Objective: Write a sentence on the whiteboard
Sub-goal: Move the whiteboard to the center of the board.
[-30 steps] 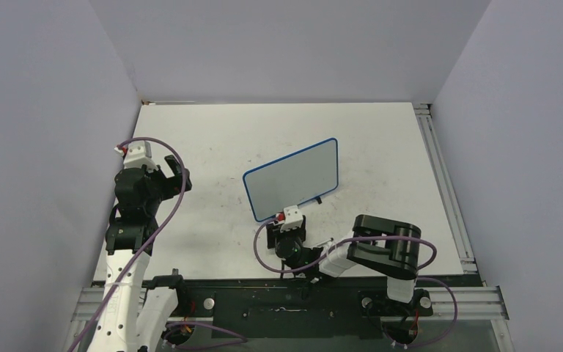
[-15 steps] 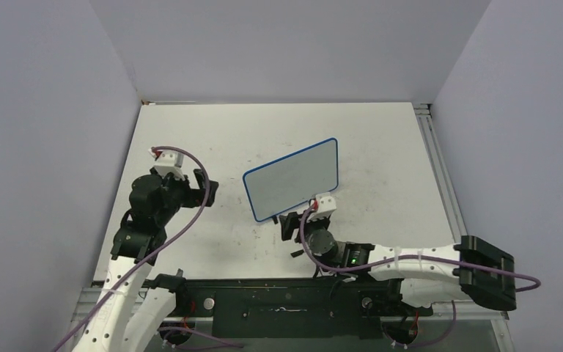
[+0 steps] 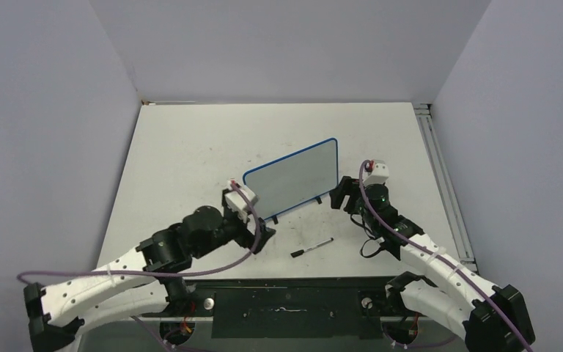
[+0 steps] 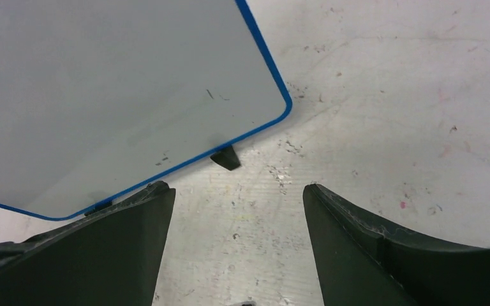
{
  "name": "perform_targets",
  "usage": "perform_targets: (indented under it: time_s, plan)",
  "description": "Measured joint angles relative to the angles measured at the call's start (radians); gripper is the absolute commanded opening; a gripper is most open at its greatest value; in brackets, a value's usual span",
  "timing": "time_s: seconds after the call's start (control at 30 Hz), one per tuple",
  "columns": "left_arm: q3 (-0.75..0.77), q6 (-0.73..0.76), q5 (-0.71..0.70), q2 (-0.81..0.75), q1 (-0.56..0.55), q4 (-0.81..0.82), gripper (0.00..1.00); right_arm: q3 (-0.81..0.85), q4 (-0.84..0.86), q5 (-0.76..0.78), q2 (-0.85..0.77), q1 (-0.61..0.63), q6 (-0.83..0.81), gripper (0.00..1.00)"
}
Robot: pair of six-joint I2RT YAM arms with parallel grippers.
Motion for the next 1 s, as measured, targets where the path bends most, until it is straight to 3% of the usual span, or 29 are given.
perform_targets:
  time_s: [0.1, 0.2, 0.33, 0.6, 1.0]
  plan:
    - [-0.017, 0.002, -0.122, 0.127, -0.236, 0.067, 0.83, 0.0, -0.032, -0.13, 0.01, -0.118, -0.011, 0.73]
    - [-0.02, 0.0, -0.16, 0.305, -0.349, 0.148, 0.79, 0.0, -0.059, -0.232, 0.013, -0.2, -0.02, 0.73]
    - [-0.02, -0.003, -0.166, 0.529, -0.359, 0.248, 0.73, 0.0, -0.091, -0.311, 0.005, -0.245, -0.035, 0.73]
    - [0.006, 0.009, -0.086, 0.73, -0.317, 0.337, 0.61, 0.0, -0.142, -0.386, -0.079, -0.266, -0.039, 0.73]
    - [0.034, 0.042, -0.037, 0.855, -0.271, 0.35, 0.41, 0.0, -0.175, -0.419, -0.103, -0.278, -0.042, 0.73]
